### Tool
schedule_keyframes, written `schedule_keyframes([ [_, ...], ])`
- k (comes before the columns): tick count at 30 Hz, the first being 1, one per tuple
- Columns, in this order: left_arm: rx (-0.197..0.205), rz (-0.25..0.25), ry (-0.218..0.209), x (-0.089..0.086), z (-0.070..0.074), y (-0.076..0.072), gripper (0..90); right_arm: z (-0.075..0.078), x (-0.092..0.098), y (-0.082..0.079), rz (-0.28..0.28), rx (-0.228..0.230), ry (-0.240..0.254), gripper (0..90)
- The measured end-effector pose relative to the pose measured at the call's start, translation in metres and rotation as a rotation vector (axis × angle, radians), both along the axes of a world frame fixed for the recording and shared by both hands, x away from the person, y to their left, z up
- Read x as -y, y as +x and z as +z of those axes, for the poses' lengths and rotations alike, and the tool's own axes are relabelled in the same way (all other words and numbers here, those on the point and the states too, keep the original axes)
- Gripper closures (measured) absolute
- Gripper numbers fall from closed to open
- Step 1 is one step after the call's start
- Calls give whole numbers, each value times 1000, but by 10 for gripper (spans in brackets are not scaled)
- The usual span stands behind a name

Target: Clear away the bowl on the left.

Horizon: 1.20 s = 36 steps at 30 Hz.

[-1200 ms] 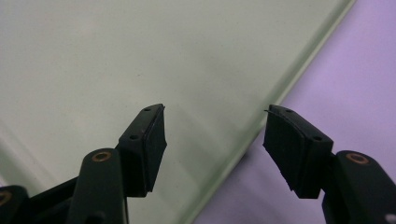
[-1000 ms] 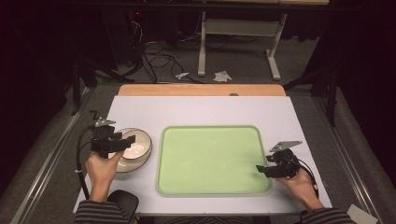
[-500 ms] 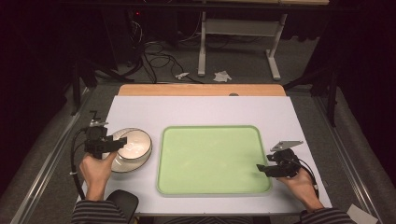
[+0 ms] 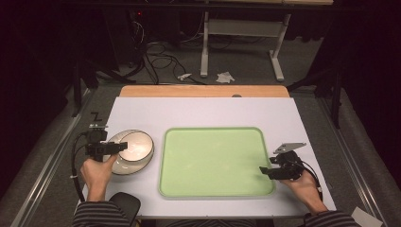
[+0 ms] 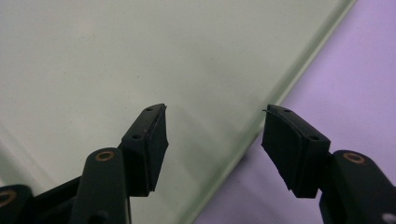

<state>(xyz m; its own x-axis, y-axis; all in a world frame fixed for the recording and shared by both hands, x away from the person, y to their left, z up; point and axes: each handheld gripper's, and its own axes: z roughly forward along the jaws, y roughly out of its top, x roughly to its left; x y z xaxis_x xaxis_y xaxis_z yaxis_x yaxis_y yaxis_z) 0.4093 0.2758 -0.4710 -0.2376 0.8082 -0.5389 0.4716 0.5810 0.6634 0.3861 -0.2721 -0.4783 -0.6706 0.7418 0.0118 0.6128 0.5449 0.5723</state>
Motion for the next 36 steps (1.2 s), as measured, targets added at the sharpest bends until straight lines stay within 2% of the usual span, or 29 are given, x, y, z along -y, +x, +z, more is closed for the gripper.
schedule_keyframes([
  [2, -36, -16, 4, 1, -5, 2, 444, 0, 0, 0, 1, -4, 1, 415],
  [5, -53, -20, 15, 3, -9, 4, 468, 0, 0, 0, 3, -2, 0, 416],
  [10, -76, -33, 3, 6, -13, 7, 509, -1, 0, 1, 5, -9, -9, 416],
  [13, -93, -33, -29, 4, -16, 9, 524, -1, 0, 0, 8, -2, -10, 416],
  [16, -117, -39, -37, 3, -21, 13, 543, -2, -1, 1, 4, -13, -6, 417],
  [19, -122, -37, -35, 4, -22, 13, 543, -1, -2, 1, 8, -12, -18, 416],
  [24, -140, -38, -33, 4, -25, 14, 575, -1, -1, 0, 11, -9, -5, 417],
  [28, -150, -30, -53, 2, -26, 15, 643, -1, -2, 0, 16, -8, -7, 417],
  [32, -137, -23, -70, 1, -25, 15, 702, -1, -2, 0, 13, -5, -13, 418],
  [36, -143, -23, -90, 1, -24, 15, 765, 0, -2, 0, 12, -4, -9, 418],
])
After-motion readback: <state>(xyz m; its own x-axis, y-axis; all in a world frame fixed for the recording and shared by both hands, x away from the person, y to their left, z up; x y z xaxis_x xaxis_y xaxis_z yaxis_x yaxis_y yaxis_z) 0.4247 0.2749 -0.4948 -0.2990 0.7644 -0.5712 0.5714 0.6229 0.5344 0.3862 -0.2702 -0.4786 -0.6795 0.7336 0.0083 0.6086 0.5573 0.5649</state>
